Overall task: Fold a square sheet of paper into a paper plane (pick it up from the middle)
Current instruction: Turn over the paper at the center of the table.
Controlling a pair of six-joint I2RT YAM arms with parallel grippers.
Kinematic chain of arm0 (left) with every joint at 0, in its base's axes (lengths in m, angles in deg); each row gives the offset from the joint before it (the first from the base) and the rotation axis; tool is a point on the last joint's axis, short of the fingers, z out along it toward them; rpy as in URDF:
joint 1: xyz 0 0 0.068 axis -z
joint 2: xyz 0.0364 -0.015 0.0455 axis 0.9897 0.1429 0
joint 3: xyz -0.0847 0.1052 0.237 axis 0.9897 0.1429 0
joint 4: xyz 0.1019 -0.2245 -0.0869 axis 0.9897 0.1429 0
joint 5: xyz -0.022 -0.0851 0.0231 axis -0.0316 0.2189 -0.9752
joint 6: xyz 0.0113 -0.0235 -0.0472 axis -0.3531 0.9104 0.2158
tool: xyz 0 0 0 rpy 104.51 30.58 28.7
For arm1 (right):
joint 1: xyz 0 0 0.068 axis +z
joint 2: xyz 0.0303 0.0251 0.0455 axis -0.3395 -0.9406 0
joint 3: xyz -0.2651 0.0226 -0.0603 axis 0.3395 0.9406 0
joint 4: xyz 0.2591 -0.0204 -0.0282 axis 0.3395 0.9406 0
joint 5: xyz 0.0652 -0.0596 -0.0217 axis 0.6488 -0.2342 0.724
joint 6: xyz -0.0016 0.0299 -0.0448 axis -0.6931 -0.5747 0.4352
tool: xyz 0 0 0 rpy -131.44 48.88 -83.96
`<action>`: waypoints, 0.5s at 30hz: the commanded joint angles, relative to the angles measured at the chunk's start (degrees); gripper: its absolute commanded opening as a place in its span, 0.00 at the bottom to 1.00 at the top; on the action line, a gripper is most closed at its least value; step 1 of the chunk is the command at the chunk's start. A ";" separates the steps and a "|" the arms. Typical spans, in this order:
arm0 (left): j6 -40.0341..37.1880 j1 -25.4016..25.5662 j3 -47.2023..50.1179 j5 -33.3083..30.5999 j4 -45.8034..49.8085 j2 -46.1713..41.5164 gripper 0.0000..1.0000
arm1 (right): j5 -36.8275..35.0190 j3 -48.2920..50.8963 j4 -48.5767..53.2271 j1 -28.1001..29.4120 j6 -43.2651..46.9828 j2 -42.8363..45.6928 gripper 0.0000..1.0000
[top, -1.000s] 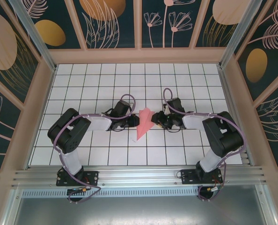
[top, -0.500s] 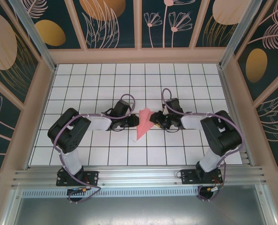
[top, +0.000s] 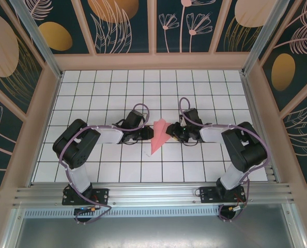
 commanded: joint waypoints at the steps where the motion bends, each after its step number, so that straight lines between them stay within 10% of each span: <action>1: -0.87 1.66 1.58 4.26 7.54 5.04 0.20 | 2.71 0.04 -3.39 1.41 -1.08 -2.05 0.41; 15: -0.56 1.65 2.20 4.81 7.03 5.51 0.20 | 5.79 0.21 -10.29 1.61 -4.64 -2.29 0.41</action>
